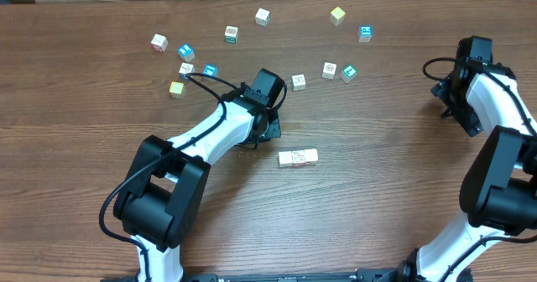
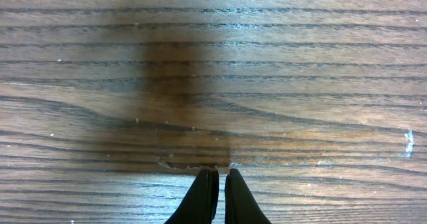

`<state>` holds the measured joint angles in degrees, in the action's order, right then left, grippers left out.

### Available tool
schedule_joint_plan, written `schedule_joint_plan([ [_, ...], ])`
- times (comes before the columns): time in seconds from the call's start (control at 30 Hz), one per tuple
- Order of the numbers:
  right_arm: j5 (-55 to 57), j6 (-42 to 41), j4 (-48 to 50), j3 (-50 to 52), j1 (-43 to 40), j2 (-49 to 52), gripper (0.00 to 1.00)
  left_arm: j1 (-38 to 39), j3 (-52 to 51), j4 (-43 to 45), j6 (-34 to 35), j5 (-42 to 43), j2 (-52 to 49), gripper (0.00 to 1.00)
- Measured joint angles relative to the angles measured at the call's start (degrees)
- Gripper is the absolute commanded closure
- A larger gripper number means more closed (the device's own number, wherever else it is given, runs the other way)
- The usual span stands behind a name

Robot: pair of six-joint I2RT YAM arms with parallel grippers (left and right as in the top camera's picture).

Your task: Form a horizontal line

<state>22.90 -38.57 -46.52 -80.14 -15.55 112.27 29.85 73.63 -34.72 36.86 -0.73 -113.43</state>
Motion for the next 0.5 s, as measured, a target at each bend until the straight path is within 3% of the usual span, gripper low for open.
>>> schedule_joint_plan([
  [0.43, 0.0, 0.0, 0.0, 0.0, 0.0, 0.0, 0.0, 0.0, 0.0, -0.6, 0.0, 0.0, 0.0, 0.89],
  [0.5, 0.0, 0.0, 0.0, 0.0, 0.0, 0.0, 0.0, 0.0, 0.0, -0.8, -0.1, 0.0, 0.0, 0.83],
])
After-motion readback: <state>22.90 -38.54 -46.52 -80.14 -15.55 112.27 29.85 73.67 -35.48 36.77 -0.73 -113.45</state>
